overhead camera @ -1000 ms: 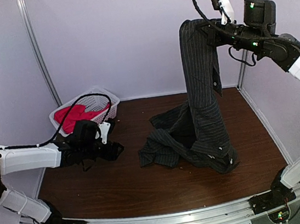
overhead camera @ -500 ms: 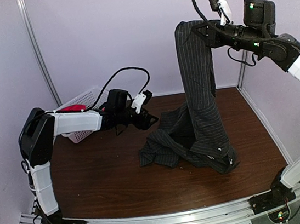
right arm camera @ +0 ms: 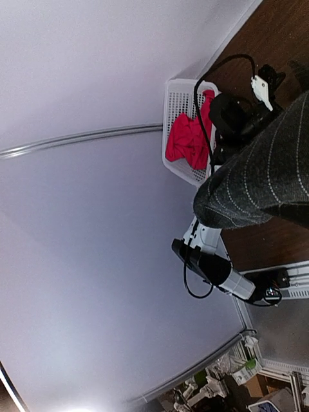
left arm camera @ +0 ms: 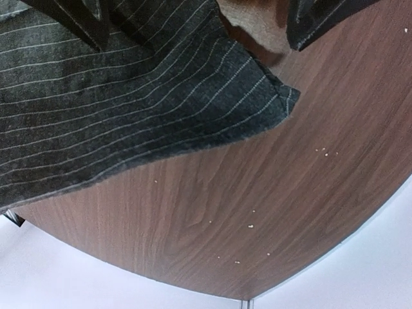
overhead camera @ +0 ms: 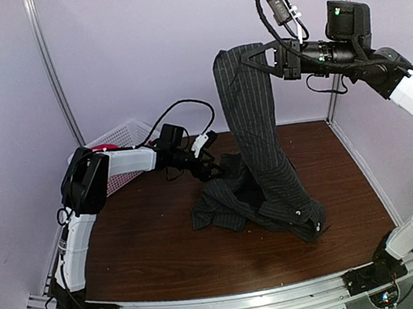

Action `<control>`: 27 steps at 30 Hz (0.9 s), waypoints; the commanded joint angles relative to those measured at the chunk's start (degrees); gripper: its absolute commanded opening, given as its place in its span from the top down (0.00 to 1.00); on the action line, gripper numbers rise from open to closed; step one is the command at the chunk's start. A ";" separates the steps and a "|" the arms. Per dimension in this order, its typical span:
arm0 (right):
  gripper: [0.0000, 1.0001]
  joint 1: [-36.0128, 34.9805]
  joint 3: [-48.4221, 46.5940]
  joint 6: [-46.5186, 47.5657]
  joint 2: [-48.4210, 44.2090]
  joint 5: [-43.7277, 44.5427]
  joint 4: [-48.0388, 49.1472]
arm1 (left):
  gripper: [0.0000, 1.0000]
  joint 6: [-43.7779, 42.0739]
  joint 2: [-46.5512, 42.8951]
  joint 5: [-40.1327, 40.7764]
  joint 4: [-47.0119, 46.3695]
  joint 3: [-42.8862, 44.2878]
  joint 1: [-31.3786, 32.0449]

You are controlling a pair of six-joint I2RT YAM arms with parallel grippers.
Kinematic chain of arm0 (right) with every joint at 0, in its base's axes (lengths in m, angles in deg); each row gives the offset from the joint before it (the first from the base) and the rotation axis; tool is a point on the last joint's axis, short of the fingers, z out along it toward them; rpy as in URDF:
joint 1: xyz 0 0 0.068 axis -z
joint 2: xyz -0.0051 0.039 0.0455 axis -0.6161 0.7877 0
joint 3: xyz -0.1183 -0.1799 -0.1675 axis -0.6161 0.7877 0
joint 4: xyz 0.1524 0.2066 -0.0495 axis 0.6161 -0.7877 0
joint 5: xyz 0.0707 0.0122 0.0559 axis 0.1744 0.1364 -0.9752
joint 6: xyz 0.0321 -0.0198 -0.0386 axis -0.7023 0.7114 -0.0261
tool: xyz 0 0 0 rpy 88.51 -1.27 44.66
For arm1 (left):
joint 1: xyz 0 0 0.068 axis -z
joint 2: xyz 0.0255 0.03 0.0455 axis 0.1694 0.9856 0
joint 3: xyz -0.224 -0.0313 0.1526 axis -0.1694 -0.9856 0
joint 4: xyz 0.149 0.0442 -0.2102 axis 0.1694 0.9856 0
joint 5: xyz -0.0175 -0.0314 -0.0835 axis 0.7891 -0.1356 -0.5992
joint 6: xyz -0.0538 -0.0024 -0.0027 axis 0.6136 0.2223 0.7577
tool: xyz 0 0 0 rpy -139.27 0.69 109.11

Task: Fold and stack the mixed laundry pile
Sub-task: Pick up the crumpled T-shirt from the center of the board.

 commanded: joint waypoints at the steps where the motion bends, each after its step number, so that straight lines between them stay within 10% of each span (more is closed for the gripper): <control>1: 1.00 -0.02 -1.80 -4.82 -0.15 -15.22 -1.90 | 0.02 -6.45 2.50 -5.51 2.09 4.75 -0.93; 19: 1.00 -5.51 -3.27 -6.62 -4.21 -14.61 -14.92 | 0.10 -8.91 5.40 -10.03 -0.29 10.95 0.05; 22: 1.00 -5.67 -3.52 -5.98 -4.90 -13.62 -16.57 | 0.28 -9.75 5.05 -11.07 0.56 11.83 0.21; 27: 1.00 -4.97 -4.80 -4.71 -6.25 -10.11 -18.83 | 0.96 -14.02 0.20 -9.10 5.98 7.23 -0.06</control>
